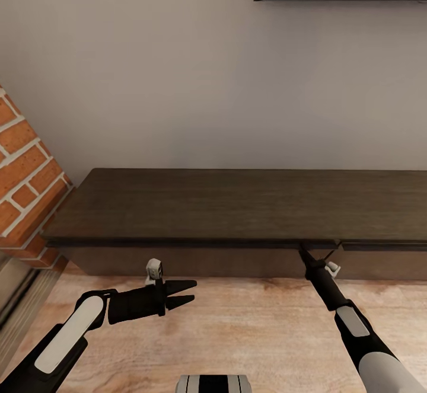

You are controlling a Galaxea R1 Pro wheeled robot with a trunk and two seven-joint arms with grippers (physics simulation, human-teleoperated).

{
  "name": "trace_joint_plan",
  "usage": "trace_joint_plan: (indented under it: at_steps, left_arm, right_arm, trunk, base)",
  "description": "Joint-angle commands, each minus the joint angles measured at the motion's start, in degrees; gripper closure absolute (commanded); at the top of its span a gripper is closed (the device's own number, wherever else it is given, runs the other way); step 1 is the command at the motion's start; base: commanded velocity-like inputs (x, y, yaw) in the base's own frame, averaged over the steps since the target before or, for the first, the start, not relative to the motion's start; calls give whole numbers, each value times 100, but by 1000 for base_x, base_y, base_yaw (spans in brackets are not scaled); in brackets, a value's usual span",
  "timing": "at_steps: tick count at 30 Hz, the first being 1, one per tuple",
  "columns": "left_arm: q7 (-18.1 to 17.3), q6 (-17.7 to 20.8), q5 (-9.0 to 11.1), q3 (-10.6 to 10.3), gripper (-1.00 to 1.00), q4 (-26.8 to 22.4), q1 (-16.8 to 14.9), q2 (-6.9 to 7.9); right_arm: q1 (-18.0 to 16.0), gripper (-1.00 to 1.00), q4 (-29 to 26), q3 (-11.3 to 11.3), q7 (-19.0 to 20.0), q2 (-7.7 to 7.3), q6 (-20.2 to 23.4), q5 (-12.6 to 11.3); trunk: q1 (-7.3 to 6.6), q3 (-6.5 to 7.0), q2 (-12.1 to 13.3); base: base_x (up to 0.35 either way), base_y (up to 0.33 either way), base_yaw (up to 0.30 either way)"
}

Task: Place each of the two pumpkins and all three candles from the living room inside a cabinet in the living room (use any cabinet), then make sure every cabinet is closed, and position the cauldron so it is next to a table in the living room.

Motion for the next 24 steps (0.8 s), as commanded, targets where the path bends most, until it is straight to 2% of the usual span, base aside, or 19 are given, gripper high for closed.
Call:
trace_joint_plan:
  at_steps: [1,22,24]
  left_arm:
    - [-42,3,-29,-6,-100,1,-4,4]
    - [-42,3,-29,-6,-100,-5,-4,4]
    - [-42,3,-29,-6,-100,-5,-4,4]
  right_arm:
    - [-5,100,-6,0,38,1,107,-104]
    - [-5,100,-6,9,24,1,115,-96]
    - [-5,100,-11,16,-168,1,117,-98]
  trunk:
    - [-2,-3,-2]
    - [-2,-3,-2]
    - [-2,-3,-2]
  base:
    - [0,0,0]
    - [0,0,0]
    - [0,0,0]
